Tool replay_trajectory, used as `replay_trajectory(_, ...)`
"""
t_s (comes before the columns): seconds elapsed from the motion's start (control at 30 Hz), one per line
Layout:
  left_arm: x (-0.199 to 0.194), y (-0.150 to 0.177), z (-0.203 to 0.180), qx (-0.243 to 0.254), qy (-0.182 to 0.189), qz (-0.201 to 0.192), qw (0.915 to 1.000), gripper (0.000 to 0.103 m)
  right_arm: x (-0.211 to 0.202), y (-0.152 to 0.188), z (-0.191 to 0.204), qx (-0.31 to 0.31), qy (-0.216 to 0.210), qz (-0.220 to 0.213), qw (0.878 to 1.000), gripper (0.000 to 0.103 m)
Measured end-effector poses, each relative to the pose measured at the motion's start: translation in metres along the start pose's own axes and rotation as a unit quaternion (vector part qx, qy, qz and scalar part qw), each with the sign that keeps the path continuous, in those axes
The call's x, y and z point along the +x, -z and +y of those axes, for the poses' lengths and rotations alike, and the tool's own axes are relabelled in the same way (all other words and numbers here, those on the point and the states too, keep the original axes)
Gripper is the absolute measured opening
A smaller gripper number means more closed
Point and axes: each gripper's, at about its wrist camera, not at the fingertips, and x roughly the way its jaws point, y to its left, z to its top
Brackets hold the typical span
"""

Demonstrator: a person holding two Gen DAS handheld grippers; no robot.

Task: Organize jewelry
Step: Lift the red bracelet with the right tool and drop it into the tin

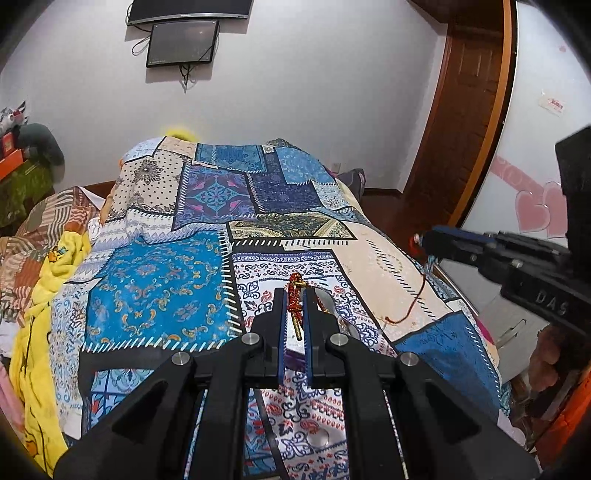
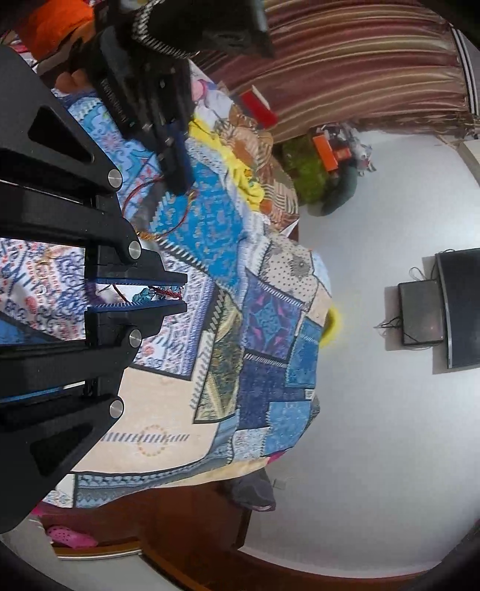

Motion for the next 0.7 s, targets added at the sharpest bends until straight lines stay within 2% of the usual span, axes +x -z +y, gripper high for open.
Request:
replay_trajectory(0.2,0.02,-0.001,0.006,-0.004,0.006,0.013,0.9999,0.006,0.012,-0.01,0.003,-0.005,-0.002,-0.009,1.0,0.007)
replay_trajectory(0.33,0.033,0.001,0.008,-0.005,0.007,0.024,0.9997,0.006,0.027,-0.008,0.004,-0.005,-0.009,0.002,1.0,0.007)
replay_trajectory(0.7,0.065,0.014,0.012,-0.002,0.01,0.061,0.9981,0.006,0.083,0.021,0.003,-0.01,-0.027,0.083,0.996,0.007)
